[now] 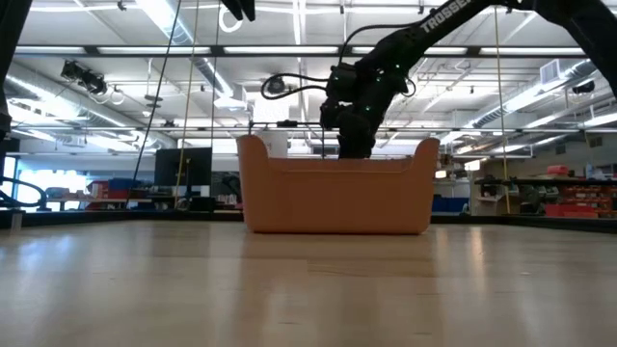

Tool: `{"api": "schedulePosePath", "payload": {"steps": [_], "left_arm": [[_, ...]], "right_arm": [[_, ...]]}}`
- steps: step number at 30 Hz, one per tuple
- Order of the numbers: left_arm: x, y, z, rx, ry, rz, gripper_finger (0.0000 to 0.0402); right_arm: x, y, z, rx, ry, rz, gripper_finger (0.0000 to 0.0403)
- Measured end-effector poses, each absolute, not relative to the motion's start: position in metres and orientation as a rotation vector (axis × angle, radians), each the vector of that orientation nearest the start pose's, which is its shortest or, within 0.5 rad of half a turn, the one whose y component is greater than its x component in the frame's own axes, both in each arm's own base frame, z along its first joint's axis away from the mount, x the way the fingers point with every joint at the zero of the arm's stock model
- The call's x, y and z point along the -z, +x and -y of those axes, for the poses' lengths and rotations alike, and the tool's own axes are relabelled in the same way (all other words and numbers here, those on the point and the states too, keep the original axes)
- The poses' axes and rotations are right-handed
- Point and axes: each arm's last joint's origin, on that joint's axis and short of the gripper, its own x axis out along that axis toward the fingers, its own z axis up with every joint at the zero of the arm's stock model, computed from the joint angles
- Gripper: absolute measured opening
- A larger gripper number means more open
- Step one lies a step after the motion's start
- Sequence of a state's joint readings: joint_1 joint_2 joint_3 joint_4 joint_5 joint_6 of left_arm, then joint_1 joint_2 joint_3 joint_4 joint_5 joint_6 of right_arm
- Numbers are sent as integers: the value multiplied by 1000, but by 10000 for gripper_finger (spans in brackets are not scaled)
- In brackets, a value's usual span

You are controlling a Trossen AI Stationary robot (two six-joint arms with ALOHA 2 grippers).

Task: Pick and place USB-C Cables
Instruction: Move the orange bin to the center of the table

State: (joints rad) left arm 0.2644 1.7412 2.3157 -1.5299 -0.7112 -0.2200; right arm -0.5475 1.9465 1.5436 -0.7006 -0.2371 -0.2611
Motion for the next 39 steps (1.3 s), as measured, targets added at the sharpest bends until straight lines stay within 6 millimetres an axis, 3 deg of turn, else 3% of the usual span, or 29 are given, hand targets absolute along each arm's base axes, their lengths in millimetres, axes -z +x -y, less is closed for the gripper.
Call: {"api": "schedulePosePath", "payload": {"steps": [13, 19, 29, 39], "left_arm": [[-474, 275, -94, -992, 38, -866, 205], [-474, 275, -94, -992, 38, -866, 205], [-473, 274, -94, -991, 41, -878, 205], [-473, 274, -94, -991, 40, -877, 205]], "right_arm": [[-222, 367, 179, 71, 139, -1064, 0], [-227, 372, 188, 78, 65, -969, 0], [-228, 364, 206, 100, 95, -942, 0], [-228, 372, 190, 13, 105, -921, 0]]}}
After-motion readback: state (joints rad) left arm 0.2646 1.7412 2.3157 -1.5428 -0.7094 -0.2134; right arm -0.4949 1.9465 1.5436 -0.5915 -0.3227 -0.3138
